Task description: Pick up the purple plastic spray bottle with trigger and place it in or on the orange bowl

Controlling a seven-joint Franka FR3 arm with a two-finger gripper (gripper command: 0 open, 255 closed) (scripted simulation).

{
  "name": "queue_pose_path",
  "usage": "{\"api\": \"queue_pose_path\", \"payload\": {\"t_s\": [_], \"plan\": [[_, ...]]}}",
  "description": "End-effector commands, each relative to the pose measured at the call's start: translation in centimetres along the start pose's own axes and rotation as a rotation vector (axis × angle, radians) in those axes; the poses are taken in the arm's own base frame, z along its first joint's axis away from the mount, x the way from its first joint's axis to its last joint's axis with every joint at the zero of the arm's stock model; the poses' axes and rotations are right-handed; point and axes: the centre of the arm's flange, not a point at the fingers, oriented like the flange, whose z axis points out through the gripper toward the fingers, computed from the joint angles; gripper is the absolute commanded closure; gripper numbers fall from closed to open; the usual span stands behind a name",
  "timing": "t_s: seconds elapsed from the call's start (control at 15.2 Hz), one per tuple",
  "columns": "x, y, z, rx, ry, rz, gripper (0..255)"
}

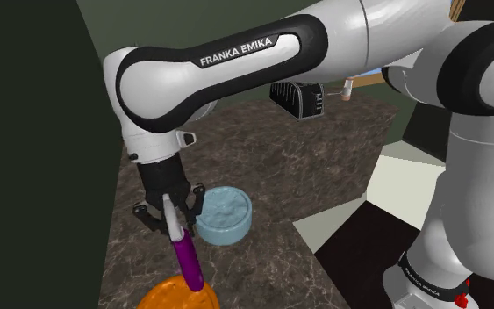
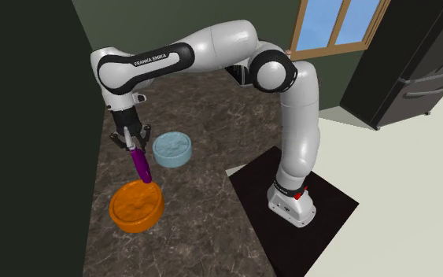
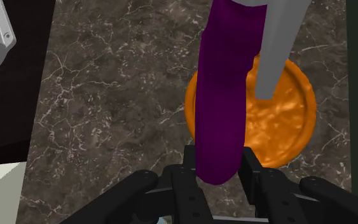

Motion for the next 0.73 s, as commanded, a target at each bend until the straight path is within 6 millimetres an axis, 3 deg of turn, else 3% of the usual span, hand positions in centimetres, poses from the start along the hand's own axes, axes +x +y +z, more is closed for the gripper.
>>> {"api": "queue_pose_path", "payload": {"t_s": [0.0,0.2,0.66], "plan": [[-0.9,-2.6,1.0,0.001,0.000,0.001,255],[-2.1,-6.0,1.7,0.001,0.000,0.001,255],[-0.7,-6.0,5.1,0.001,0.000,0.001,255]]}}
